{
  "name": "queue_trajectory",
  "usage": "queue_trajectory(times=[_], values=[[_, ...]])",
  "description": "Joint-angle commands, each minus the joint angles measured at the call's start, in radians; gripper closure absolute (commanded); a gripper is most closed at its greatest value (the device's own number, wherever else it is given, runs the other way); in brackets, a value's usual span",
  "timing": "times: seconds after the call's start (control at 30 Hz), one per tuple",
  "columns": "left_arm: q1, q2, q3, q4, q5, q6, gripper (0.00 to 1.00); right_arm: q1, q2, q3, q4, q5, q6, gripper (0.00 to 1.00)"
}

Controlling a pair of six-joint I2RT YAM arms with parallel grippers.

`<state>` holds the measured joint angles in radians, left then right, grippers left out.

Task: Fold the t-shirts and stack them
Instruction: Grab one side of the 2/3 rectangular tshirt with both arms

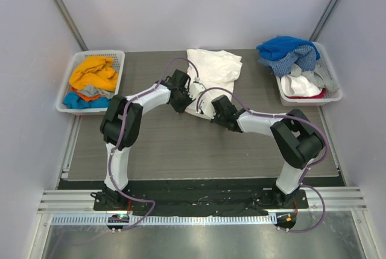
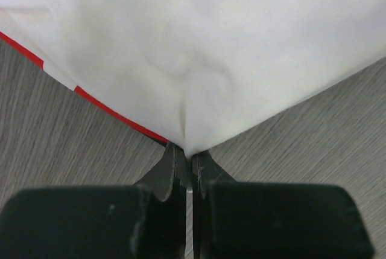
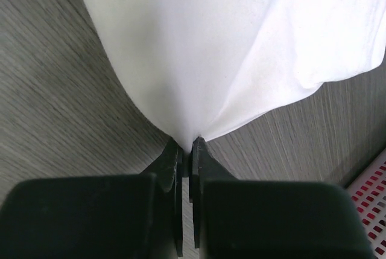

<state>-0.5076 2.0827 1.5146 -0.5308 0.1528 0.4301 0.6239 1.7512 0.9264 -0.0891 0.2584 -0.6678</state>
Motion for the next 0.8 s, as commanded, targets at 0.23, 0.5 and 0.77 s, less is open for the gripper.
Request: queue_trajectory(times=[0.23,0.5,0.77], values=[[-0.068,-0.144,-0.203,-0.115,-0.065,-0.017,1.0,0.112,-0.208,-0.049,-0.274,-0.07,0.06,0.99],[-0.17,-0.352,-0.413,-0.15,-0.12,-0.034,1.0,0.328,-0.328,-0.035,-0.486,-0.085,0.099,0.99],[-0.207,-0.604,-0.574,-0.231,-0.099,-0.073,1.0,0.54,-0.374,-0.046,-0.521,-0.091,0.175,0.99]])
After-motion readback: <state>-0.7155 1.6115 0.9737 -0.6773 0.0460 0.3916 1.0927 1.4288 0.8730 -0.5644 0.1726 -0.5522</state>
